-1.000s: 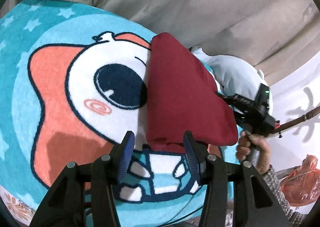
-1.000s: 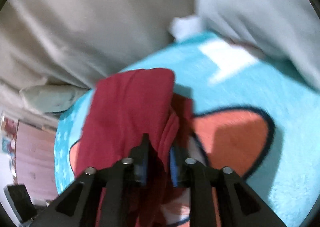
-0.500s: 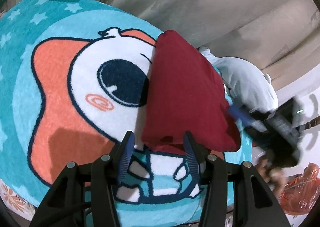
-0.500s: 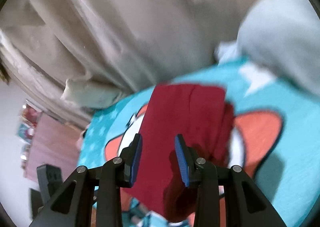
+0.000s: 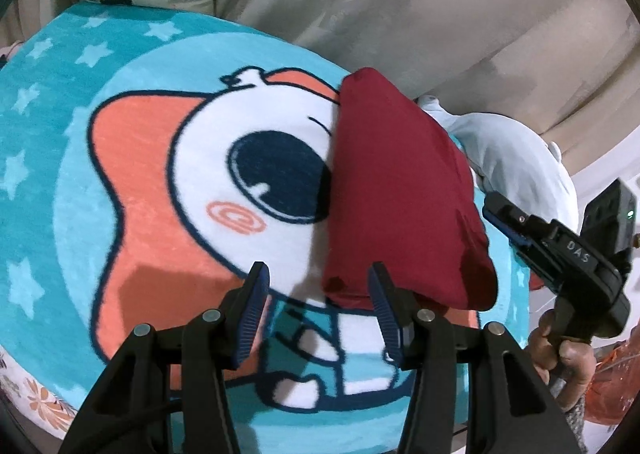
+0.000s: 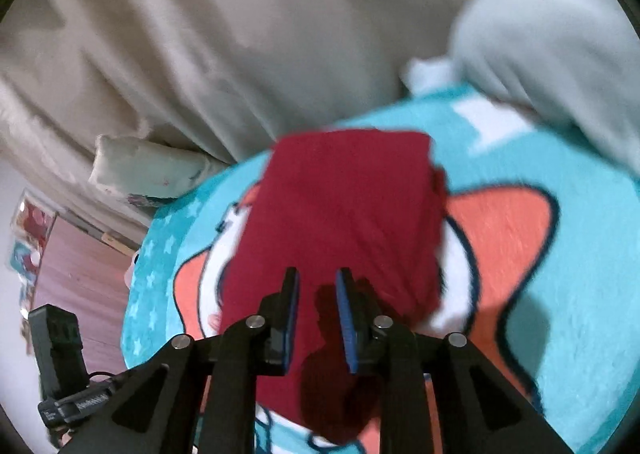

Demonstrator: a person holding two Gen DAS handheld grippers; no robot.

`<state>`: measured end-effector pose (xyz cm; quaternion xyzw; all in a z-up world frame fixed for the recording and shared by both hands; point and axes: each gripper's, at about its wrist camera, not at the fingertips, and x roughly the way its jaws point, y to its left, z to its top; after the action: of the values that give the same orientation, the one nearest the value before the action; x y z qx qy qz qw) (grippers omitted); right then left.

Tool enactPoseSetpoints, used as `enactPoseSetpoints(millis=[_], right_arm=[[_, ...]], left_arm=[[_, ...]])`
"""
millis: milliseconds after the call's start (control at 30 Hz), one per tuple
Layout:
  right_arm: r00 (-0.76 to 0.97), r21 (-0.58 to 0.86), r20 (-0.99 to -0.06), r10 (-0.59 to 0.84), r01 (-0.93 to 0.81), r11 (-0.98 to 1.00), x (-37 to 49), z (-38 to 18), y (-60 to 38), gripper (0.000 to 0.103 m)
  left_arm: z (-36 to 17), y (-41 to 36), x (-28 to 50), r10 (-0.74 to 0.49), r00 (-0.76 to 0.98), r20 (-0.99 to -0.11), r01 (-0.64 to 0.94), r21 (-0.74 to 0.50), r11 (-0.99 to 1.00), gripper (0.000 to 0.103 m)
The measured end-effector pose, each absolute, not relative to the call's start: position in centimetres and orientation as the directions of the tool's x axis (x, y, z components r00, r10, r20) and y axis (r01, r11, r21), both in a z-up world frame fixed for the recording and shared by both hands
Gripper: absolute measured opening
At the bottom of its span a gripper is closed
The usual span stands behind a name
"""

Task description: Fold small clothes

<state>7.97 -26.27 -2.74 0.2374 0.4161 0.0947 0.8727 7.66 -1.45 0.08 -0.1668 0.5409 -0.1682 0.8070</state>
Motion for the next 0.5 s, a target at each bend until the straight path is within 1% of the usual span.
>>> enactPoseSetpoints(millis=[67, 133, 267, 333, 433, 500], right_arm=[[0.606, 0.499, -0.684, 0.407, -0.019, 0.867, 8.4, -3.2, -24.3, 0.021], [0.545, 0.499, -0.715, 0.439, -0.042, 0.865, 9.2, -4.9, -22.2, 0.021], [0.441, 0.448, -0.797, 0.414, -0.03, 0.894, 10.4, -9.0, -19.8, 0.021], [0.449, 0.438, -0.797, 0.404, -0.029, 0.898, 10.1, -8.4, -19.8, 0.021], [0.484, 0.469, -0.773, 0.41, 0.001, 0.883, 10.4, -6.7, -20.9, 0.021], [0.522, 0.457, -0.766, 0.376, 0.03, 0.889, 11.3, -5.6, -21.6, 0.021]], left_arm=[[0.2, -0.6, 7.7, -0.437, 0.368, -0.821, 0.079, -0.44, 0.894, 0.05], [0.2, 0.3, 7.8, -0.426, 0.374, -0.823, 0.069, -0.434, 0.898, 0.051], [0.3, 1.9, 8.0, -0.387, 0.391, -0.835, 0.061, -0.397, 0.916, 0.052], [0.4, 2.4, 8.0, -0.366, 0.406, -0.838, 0.07, -0.371, 0.926, 0.053], [0.6, 3.1, 8.2, -0.336, 0.426, -0.84, 0.092, -0.329, 0.94, 0.054], [0.6, 3.5, 8.3, -0.324, 0.438, -0.839, 0.111, -0.307, 0.945, 0.054]])
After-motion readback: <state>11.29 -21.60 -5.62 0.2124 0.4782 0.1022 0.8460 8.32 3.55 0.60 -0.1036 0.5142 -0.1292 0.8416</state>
